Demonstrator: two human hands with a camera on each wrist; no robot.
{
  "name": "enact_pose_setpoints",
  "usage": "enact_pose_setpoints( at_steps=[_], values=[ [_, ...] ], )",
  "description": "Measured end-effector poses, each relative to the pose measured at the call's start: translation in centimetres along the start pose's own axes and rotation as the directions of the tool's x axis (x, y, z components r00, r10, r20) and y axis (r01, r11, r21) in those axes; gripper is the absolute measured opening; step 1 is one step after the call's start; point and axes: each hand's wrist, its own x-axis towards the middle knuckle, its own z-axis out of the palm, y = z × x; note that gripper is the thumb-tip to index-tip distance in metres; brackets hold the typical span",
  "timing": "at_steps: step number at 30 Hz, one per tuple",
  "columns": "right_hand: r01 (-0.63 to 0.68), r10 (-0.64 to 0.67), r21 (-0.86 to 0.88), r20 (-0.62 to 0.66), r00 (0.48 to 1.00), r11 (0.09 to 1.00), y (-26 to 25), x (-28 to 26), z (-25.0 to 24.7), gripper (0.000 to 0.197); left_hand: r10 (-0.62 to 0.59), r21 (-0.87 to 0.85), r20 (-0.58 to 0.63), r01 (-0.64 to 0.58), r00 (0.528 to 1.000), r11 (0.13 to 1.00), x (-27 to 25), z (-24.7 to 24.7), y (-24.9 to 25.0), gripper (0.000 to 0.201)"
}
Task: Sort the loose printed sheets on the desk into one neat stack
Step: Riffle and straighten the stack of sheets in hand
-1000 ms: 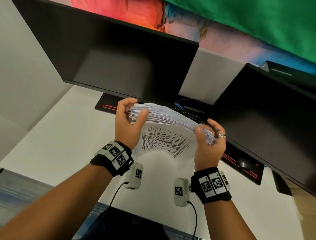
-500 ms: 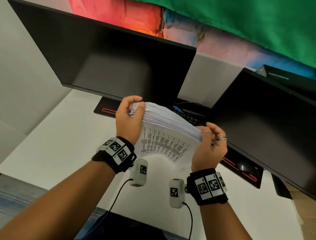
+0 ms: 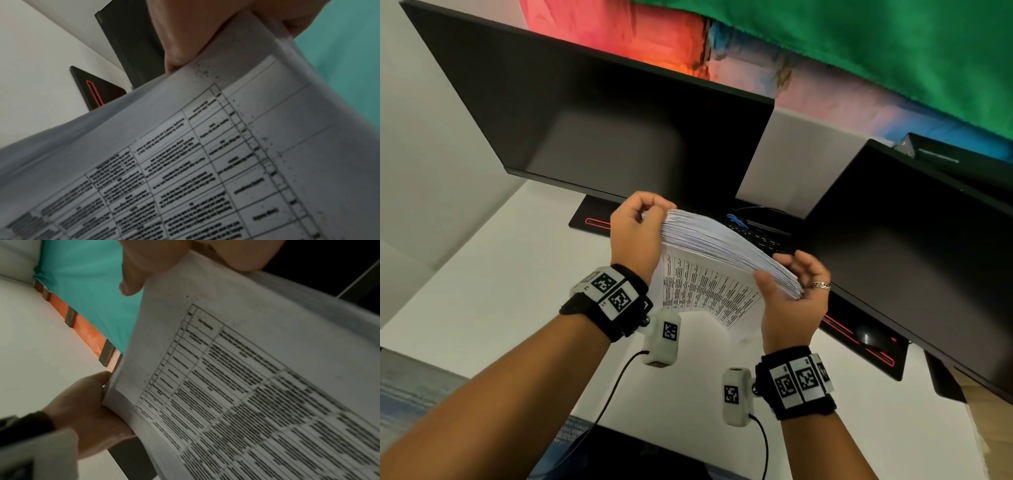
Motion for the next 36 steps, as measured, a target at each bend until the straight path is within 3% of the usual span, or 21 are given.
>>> enact_pose_setpoints(
  at_steps=[3, 8, 11, 13, 16, 20, 22, 23, 25, 27, 28, 30, 32, 34, 36],
  values=[
    [-0.092, 0.090, 0.026, 0.052, 0.995, 0.995, 0.8, -0.3, -0.6, 0.070, -0.045, -0.037, 0.076, 0.048, 0.996, 0.998, 0.3, -0.3, 0.1, 0.009],
    [-0.146, 0.149, -0.040, 0.088, 0.985, 0.989, 0.9, -0.6, -0.7, 0.074, -0.076, -0.074, 0.083, 0.082, 0.994, 0.994, 1.1, -0.8, 0.1, 0.011],
    [-0.177, 0.179, -0.022, 0.080, 0.981, 0.984, 1.2, -0.4, -0.8, 0.073, -0.041, -0.056, 0.196, 0.053, 0.980, 0.997, 1.0, -1.1, 0.0, 0.028],
    [-0.176, 0.175, -0.005, 0.088, 0.981, 0.984, 1.3, -0.3, -0.9, 0.071, -0.024, 0.022, 0.188, 0.020, 0.982, 1.000, 1.0, -1.4, -0.5, 0.033],
    [-0.179, 0.182, -0.043, 0.107, 0.977, 0.983, 1.8, -0.4, -0.9, 0.055, -0.012, 0.057, 0.138, 0.005, 0.990, 0.998, 0.9, -1.5, -1.0, 0.024],
    [-0.220, 0.229, -0.089, 0.112, 0.967, 0.972, 1.8, 0.1, -0.8, 0.023, 0.053, 0.101, 0.291, -0.086, 0.955, 0.991, 0.7, -2.2, -1.0, 0.040],
    [-0.098, 0.127, -0.173, 0.163, 0.979, 0.980, 0.5, 0.9, -1.0, 0.022, 0.114, 0.139, 0.409, -0.186, 0.905, 0.973, 1.1, -2.9, 0.8, 0.048],
    [-0.014, 0.059, -0.217, 0.204, 0.977, 0.976, -0.4, 1.4, -0.9, 0.021, 0.122, 0.224, 0.508, -0.268, 0.852, 0.937, 1.3, -3.2, 1.9, 0.054],
    [0.201, -0.096, -0.325, 0.312, 0.945, 0.924, -2.4, 2.2, -0.4, 0.015, 0.055, 0.446, 0.691, -0.485, 0.721, 0.753, 1.2, -3.0, 3.7, 0.063],
    [0.448, -0.250, -0.435, 0.440, 0.863, 0.781, -3.9, 2.8, 0.8, 0.011, 0.073, 0.522, 0.744, -0.646, 0.664, 0.556, 0.5, -2.1, 4.1, 0.045],
    [0.507, -0.286, -0.468, 0.467, 0.837, 0.724, -4.3, 3.1, 1.4, 0.011, 0.134, 0.502, 0.741, -0.675, 0.658, 0.542, 0.2, -1.8, 3.9, 0.032],
    [0.510, -0.320, -0.477, 0.425, 0.847, 0.715, -4.9, 3.5, 2.1, 0.022, 0.204, 0.479, 0.684, -0.642, 0.700, 0.598, -0.1, -2.0, 2.9, 0.026],
    [0.436, -0.318, -0.569, 0.299, 0.900, 0.697, -4.3, 3.4, 1.7, 0.054, 0.199, 0.519, 0.559, -0.526, 0.805, 0.674, -0.1, -2.9, 2.2, 0.030],
    [0.249, -0.245, -0.702, 0.110, 0.963, 0.668, -2.6, 2.9, 0.3, 0.092, 0.118, 0.509, 0.409, -0.334, 0.905, 0.793, -0.1, -4.3, 2.2, 0.020],
    [-0.037, -0.034, -0.704, -0.087, 0.996, 0.709, -0.1, 2.1, -0.8, 0.119, 0.039, 0.384, 0.264, -0.142, 0.964, 0.912, -0.2, -5.8, 2.3, 0.011]
  ],
)
